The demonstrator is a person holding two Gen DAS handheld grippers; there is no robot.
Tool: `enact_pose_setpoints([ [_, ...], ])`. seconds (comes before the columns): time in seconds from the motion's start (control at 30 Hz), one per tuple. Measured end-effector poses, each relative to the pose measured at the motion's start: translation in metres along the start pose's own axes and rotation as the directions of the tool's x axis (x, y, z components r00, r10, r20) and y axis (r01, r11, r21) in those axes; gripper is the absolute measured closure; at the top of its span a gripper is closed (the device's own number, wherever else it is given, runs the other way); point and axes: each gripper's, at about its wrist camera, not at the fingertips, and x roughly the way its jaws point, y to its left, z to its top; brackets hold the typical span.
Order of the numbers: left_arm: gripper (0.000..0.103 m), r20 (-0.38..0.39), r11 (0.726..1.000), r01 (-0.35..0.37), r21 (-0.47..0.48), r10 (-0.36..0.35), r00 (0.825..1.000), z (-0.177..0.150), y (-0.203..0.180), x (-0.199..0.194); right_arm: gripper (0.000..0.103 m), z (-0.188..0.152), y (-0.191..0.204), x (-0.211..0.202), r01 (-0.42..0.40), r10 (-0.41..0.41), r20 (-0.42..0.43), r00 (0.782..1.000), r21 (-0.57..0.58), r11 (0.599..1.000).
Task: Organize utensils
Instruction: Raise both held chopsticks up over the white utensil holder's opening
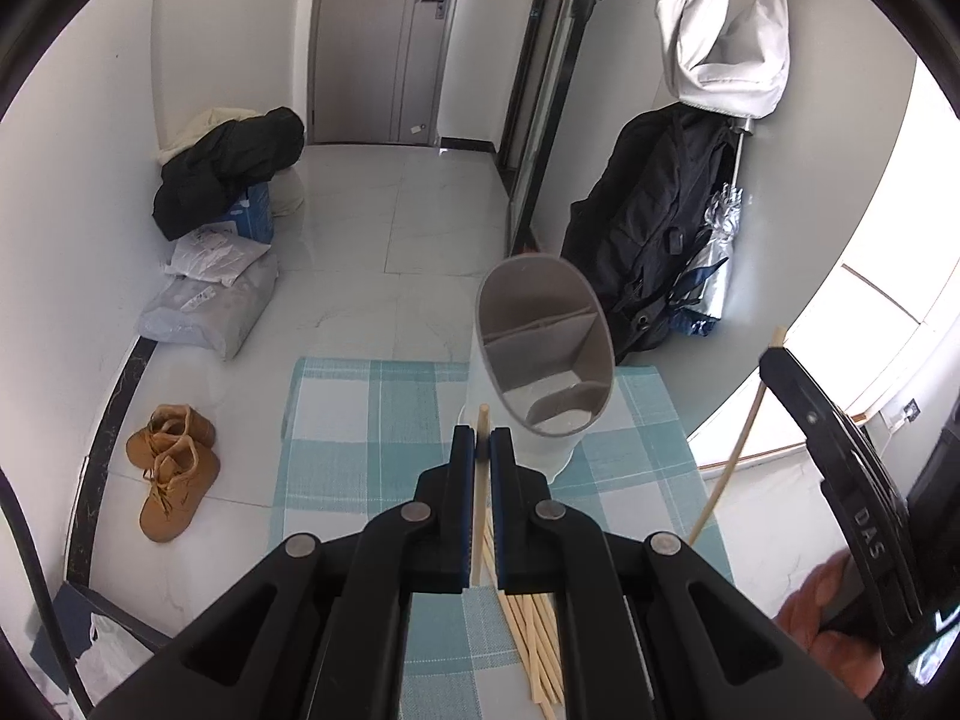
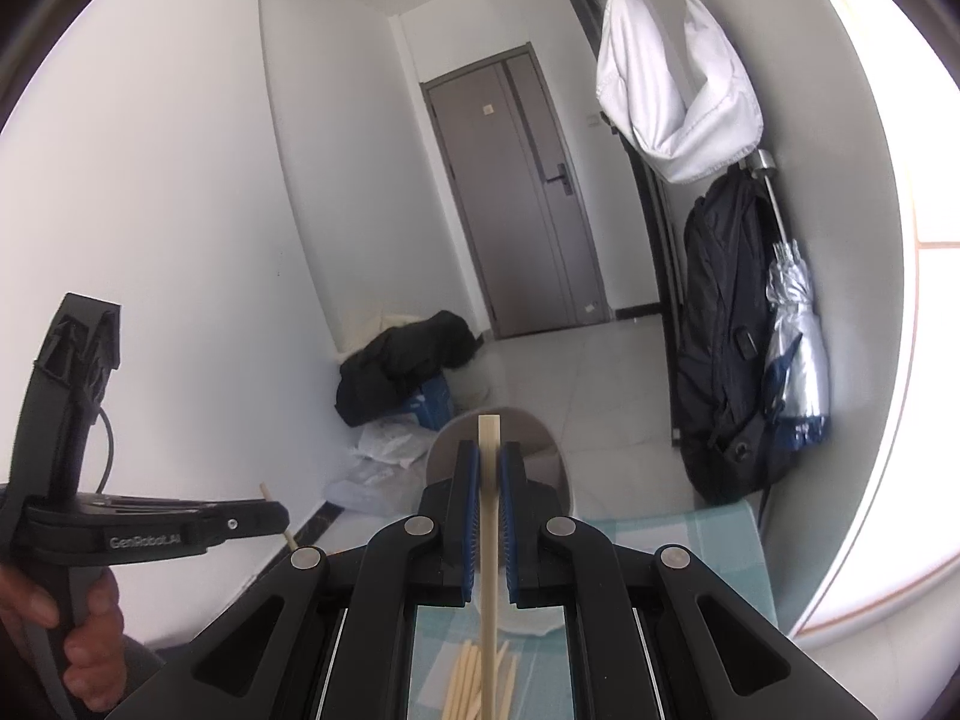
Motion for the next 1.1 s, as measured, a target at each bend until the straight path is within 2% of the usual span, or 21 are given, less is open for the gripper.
enact_pose_setpoints([
  [0.27,0.102,0.03,0.998,0.057,0.024,-0.058,0.998,0.05,-0.011,-0.021,0.097,0.057,0.001,0.023,-0.036,0.039,0.097,0.995,-0.034,0.999],
  [0.43,0.102,0.09,0.998,0.048,0.039,-0.052,0.995,0.086,-0.014,-0.02,0.097,0.093,-0.001,0.051,-0.055,0.063,0.155,0.986,-0.056,0.997],
  [0.53,0.102,0.102,0.998,0.04,0.045,-0.045,0.994,0.103,-0.016,-0.007,0.097,0.106,-0.003,0.077,-0.053,0.061,0.149,0.987,-0.056,0.997],
  [0.7,0.102,0.104,0.996,0.085,0.016,-0.086,0.991,0.124,-0.011,0.009,0.097,0.116,-0.013,0.113,-0.046,0.048,0.146,0.988,-0.021,0.999],
  [0.87,0.102,0.118,0.996,0.086,0.012,-0.087,0.989,0.141,-0.005,0.019,0.097,0.121,-0.019,0.14,-0.04,0.04,0.164,0.986,-0.005,0.999],
  [1.03,0.102,0.104,0.996,0.078,0.033,-0.081,0.991,0.139,-0.003,0.037,0.097,0.108,-0.023,0.168,-0.029,0.028,0.157,0.987,0.002,1.0],
  [1.1,0.102,0.086,0.997,0.071,0.04,-0.074,0.994,0.138,-0.004,0.045,0.097,0.1,-0.024,0.175,-0.052,0.05,0.144,0.988,0.013,0.999],
])
